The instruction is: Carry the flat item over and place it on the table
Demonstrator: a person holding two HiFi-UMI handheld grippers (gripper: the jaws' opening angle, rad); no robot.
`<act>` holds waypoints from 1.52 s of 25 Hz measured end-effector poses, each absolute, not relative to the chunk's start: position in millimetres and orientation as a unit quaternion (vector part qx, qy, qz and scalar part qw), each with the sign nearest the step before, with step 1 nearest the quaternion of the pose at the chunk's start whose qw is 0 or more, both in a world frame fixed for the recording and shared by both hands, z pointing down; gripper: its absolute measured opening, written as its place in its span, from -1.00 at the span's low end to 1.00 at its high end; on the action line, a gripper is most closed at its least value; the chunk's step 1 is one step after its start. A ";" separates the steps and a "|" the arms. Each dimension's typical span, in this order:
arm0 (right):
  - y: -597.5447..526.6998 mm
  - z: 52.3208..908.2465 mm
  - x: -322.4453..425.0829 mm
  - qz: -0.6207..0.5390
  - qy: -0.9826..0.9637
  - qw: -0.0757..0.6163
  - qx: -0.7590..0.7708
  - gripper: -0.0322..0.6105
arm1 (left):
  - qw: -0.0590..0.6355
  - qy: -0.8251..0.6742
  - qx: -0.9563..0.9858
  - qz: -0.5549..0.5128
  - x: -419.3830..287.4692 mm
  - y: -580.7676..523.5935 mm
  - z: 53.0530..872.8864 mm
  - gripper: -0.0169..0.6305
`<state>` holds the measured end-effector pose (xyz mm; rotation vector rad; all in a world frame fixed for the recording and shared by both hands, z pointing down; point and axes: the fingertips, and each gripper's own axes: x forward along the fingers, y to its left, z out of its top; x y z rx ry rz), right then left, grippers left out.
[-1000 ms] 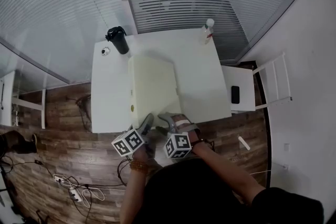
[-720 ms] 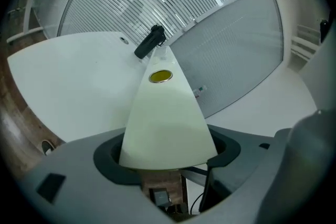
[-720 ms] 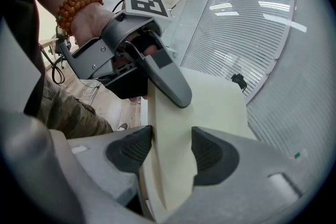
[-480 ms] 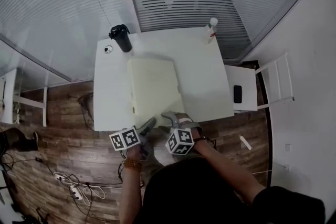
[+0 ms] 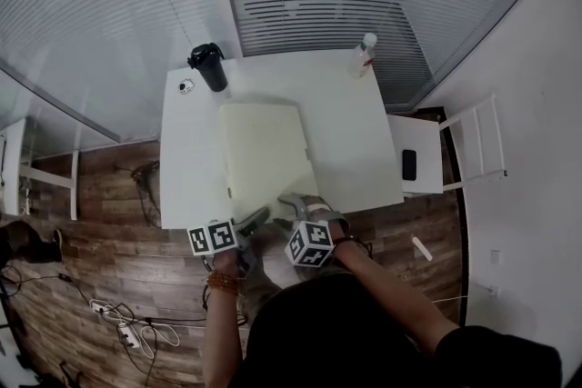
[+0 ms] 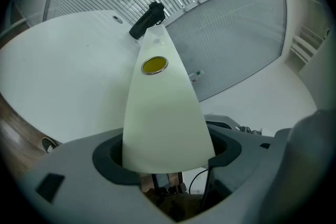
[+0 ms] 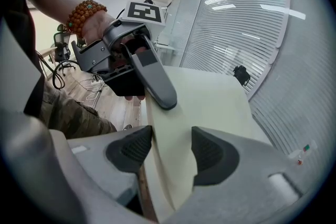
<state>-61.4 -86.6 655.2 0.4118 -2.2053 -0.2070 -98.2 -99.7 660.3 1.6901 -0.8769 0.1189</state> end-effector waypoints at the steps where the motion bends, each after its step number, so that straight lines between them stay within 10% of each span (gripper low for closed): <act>1: -86.5 655.7 -61.3 -0.084 -0.884 0.430 0.163 -0.17 | 0.580 -0.370 0.724 0.049 -97.8 -98.7 660.7 0.13; 38: -125.2 698.2 -78.5 -0.082 -0.843 0.514 0.135 -0.13 | 0.687 -0.274 0.673 -0.016 -108.5 -115.1 722.1 0.14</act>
